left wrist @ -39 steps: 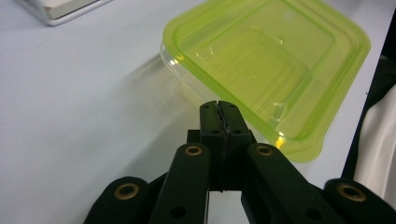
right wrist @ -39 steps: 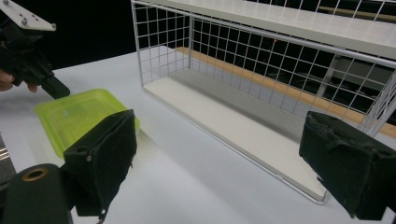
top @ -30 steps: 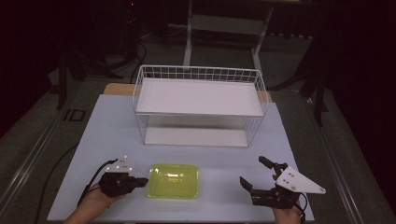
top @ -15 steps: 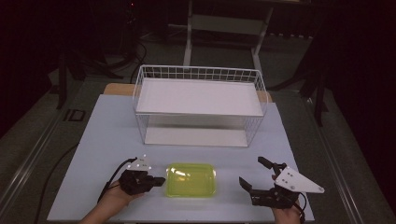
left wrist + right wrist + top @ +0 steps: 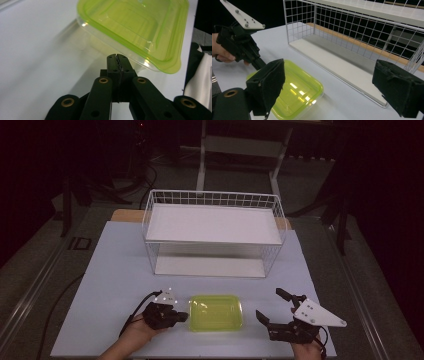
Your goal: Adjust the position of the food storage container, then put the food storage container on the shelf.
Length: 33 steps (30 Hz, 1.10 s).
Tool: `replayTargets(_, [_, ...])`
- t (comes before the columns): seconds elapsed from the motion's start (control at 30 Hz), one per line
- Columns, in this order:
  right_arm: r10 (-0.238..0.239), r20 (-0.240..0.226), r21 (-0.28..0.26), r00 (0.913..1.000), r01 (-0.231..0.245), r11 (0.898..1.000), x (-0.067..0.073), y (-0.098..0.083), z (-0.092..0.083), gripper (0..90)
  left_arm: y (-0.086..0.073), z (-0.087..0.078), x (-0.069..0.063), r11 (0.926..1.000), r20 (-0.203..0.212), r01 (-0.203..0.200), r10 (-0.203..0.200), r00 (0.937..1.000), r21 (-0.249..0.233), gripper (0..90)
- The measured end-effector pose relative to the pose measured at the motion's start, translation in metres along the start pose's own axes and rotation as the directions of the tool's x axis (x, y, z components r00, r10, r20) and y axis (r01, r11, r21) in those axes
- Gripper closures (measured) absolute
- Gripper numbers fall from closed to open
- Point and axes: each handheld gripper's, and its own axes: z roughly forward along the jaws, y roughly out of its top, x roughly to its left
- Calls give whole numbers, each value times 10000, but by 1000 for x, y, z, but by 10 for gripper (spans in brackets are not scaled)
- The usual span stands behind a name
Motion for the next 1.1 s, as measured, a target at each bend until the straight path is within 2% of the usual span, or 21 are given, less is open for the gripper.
replayTargets(0.17, [33,-33,13,10000,-33,10000,0,0,0,112,-1,-7,3,9999,-50,103,-104,9999,-100,887])
replayTargets(0.3, [138,-80,-37,9999,-139,9999,3,-3,3,112,-2,-24,8,9967,-228,520,-535,9983,-616,675])
replayTargets(0.33, [138,-80,-37,9999,-139,9999,3,-3,3,112,-1,-28,8,9940,-125,724,-737,9972,-819,675])
replayTargets(0.37, [68,-43,17,10000,-68,10000,4,-4,4,112,0,-31,7,9903,24,913,-915,9958,-1045,624])
replayTargets(0.4, [89,-212,47,9997,-88,10000,5,-5,7,112,2,-36,4,9847,-74,994,-1015,9948,-1428,469])
replayTargets(0.43, [59,-82,177,9999,-58,9998,7,-6,10,112,2,-36,4,9847,-74,994,-1015,9948,-1428,378])
replayTargets(0.47, [40,-67,435,10000,-37,9990,7,-7,13,112,4,-37,0,9831,146,932,-920,9957,-1576,285])
replayTargets(0.5, [40,-67,435,10000,-37,9990,7,-7,13,112,4,-37,0,9831,146,932,-920,9957,-1576,153])
replayTargets(0.53, [229,-102,601,9997,-222,9979,7,-8,16,112,7,-36,-2,9827,268,1012,-982,9948,-1550,153])
replayTargets(0.57, [229,-102,601,9997,-222,9979,7,-8,16,112,7,-36,-2,9827,268,1012,-982,9948,-1550,72])
replayTargets(0.6, [195,146,1008,9997,-209,9947,7,-10,21,112,8,-35,-4,9791,168,1195,-1184,9928,-1644,72])
replayTargets(0.67, [220,262,1124,9994,-249,9934,5,-11,24,113,11,-32,-8,9777,114,1295,-1294,9915,-1652,45])
replayTargets(0.7, [398,186,1150,9990,-417,9925,4,-12,25,159,12,-30,-10,9787,-106,1235,-1269,9919,-1638,23])
replayTargets(0.73, [675,-41,1425,9977,-662,9876,2,-12,26,157,13,-29,-13,9779,-74,1267,-1297,9915,-1662,23])
replayTargets(0.83, [1412,-566,1491,9884,-1315,9800,-4,-14,31,192,16,-26,-16,9732,-34,1550,-1578,9875,-1701,23])
replayTargets(0.9, [1600,-970,1998,9823,-1383,9700,-7,-12,37,180,17,-25,-15,9670,41,1832,-1854,9827,-1771,23])
replayTargets(0.93, [1581,-864,2239,9836,-1355,9651,-7,-12,41,180,18,-24,-14,9658,242,1920,-1907,9813,-1745,23])
replayTargets(1.0, [1797,-975,2451,9789,-1514,9576,-9,-13,48,168,18,-23,-12,9639,400,1947,-1906,9809,-1814,24])
replayTargets(1.03, [2001,-983,2710,9748,-1672,9479,-10,-15,53,166,18,-23,-11,9620,400,2038,-1999,9790,-1819,24])
replayTargets(1.07, [2325,-937,3065,9681,-1941,9319,-12,-17,58,156,18,-21,-10,9589,317,2180,-2158,9759,-1815,25])
replayTargets(1.1, [2325,-937,3065,9681,-1941,9319,-12,-17,58,156,18,-21,-10,9589,317,2180,-2158,9759,-1815,25])
